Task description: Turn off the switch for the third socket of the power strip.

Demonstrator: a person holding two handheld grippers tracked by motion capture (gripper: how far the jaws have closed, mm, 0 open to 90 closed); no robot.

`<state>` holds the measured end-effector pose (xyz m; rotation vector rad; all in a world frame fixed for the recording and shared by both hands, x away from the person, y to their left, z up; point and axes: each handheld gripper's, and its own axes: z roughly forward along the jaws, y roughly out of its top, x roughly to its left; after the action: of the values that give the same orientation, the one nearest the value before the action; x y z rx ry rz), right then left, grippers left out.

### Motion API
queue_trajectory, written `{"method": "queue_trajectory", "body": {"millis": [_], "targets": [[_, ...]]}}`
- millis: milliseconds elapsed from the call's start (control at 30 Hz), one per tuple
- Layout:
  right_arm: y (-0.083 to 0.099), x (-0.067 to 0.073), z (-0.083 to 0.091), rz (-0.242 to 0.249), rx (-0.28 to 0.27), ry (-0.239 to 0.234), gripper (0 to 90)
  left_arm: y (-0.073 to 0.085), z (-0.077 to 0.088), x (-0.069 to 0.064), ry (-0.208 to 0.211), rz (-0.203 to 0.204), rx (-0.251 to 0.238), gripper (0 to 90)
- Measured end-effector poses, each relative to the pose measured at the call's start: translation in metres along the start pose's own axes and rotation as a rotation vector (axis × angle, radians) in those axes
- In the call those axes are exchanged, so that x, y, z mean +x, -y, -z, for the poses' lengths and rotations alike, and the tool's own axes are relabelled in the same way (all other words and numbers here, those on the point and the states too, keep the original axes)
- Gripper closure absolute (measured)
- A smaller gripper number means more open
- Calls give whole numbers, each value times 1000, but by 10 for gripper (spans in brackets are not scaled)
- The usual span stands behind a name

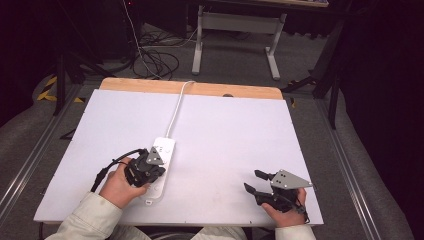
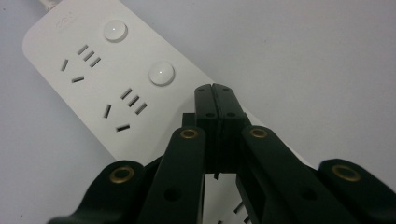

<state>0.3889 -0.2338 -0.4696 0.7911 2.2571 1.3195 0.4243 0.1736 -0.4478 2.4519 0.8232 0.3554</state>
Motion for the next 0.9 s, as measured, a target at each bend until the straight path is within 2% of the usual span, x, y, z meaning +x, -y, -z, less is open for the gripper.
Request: {"method": "queue_trajectory", "body": {"millis": [233,267,300,333,367,433,567,700,833,900], "targets": [[0,0,0,-2,1,0,411,-1,1,1,3,9,8,900],[0,0,0,-1,2,0,411,-1,1,0,-11,5,0,899],[0,0,0,-1,2,1,411,0,3,-1,-42,14,-18,898],[0,0,-1,-3,1,0,411,-1,3,0,-50,26,-6,898],[0,0,0,-3,2,2,411,-1,4,1,-44,31,-4,896],[0,-1,-1,-4,2,2,411,-2,8,1,-11,44,-38,872],[1,-1,-1,-4,1,2,411,-5,17,-3,6,21,-58,847],[0,-1,0,0,-1,3,411,-7,23,-5,12,15,-73,829],[1,-1,0,-3,2,2,411,-8,30,-3,-19,18,-95,763],[1,-1,-1,-4,4,2,411,-9,33,-2,-21,18,-106,739]]}}
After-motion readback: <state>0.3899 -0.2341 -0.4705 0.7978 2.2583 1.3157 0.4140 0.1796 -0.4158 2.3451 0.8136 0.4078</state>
